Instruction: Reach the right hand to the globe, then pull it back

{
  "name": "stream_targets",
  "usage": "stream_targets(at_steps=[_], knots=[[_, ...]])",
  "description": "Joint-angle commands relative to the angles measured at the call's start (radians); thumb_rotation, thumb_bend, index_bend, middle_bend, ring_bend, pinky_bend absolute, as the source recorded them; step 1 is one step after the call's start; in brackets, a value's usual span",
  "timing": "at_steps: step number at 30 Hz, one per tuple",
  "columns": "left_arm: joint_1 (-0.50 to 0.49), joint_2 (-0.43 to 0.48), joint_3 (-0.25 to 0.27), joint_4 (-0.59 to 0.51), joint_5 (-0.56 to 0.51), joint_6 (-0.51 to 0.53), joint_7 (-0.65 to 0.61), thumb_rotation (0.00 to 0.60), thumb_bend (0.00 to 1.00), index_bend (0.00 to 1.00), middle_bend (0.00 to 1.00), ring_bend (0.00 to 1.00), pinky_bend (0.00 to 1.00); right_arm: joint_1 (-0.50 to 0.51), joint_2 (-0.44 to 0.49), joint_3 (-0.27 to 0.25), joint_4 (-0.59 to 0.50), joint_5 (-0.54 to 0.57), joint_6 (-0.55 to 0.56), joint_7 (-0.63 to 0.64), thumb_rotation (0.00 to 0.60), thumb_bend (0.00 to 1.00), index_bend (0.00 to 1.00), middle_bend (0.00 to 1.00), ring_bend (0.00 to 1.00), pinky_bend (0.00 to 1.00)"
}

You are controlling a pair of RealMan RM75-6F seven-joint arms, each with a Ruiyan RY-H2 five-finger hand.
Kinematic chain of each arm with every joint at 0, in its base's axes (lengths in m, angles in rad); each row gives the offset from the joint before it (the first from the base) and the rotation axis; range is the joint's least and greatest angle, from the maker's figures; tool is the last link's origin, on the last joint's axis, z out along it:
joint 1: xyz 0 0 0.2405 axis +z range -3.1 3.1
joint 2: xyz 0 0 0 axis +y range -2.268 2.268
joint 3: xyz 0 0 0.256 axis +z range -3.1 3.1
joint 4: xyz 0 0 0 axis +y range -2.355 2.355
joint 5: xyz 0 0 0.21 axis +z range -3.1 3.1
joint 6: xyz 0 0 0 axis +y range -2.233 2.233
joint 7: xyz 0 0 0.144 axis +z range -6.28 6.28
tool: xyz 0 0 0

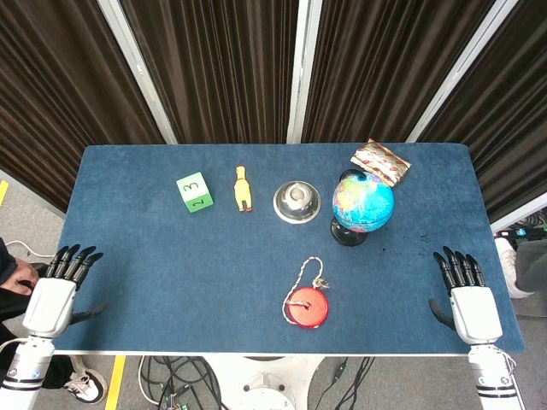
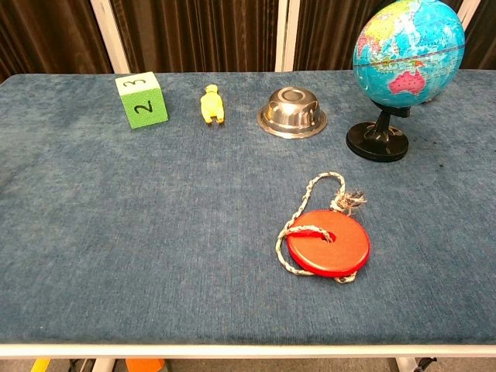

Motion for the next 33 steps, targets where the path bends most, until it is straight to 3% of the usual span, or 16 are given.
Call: stream_targets(at_steps=[1,8,17,24,33], knots=[[0.000,-0.002,-0.001,0.001,-0.002,0.000,0.000,0.600,0.00,0.15,0.10,0.02,0.05,-0.001,0.001,-0.001,0.002,0.001,-0.001,-0.002,0.600,0.19,0.00,0.00,0.00,0.00],[-0.001,0.000,0.000,0.001,-0.004,-0.005,-0.005,0.600,0.00,0.15,0.10,0.02,0.05,0.006,0.001,0.001,0.000,0.001,-0.008,-0.002,0.600,0.19,0.00,0.00,0.00,0.00],[0.008,0.001,0.008,0.016,-0.007,-0.002,-0.028,0.600,0.00,0.15,0.10,0.02,0.05,0.057,0.016,0.017,-0.075,-0.083,-0.007,-0.088,0.600,0.19,0.00,0.00,0.00,0.00],[0.007,-0.002,0.007,0.032,-0.005,0.001,-0.044,0.600,0.00,0.15,0.10,0.02,0.05,0.173,0.004,0.075,-0.157,-0.110,-0.112,-0.195,0.600,0.19,0.00,0.00,0.00,0.00],[0.013,-0.006,0.009,0.059,-0.016,-0.003,-0.070,0.600,0.00,0.15,0.10,0.02,0.05,0.267,-0.068,0.120,-0.178,-0.040,-0.225,-0.292,0.600,0.19,0.00,0.00,0.00,0.00]])
